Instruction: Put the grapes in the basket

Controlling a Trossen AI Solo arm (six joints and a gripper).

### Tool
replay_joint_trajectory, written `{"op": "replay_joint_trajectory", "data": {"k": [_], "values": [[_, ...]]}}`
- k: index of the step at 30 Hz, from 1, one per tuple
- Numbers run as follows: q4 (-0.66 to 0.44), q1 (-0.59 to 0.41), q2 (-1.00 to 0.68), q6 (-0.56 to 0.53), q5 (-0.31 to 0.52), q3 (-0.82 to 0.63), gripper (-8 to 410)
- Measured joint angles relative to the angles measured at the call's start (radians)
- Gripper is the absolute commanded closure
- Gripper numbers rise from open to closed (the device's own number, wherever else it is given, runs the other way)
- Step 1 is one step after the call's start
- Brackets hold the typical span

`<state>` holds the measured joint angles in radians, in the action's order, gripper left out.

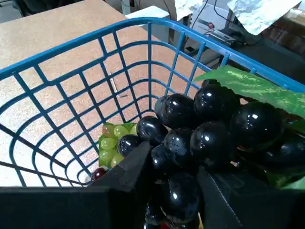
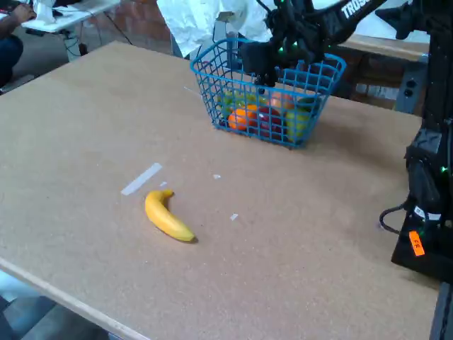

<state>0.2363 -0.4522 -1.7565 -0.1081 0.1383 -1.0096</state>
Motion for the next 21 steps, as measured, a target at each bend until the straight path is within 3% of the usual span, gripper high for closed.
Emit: {"op": "replay_joint_trajectory", "data": {"k": [13, 21], "values": [[0.012, 0.0, 0.002, 0.005, -0.014, 0.0, 250], [0.019, 0.0, 0.002, 0.0, -0.015, 0.0, 232]]}}
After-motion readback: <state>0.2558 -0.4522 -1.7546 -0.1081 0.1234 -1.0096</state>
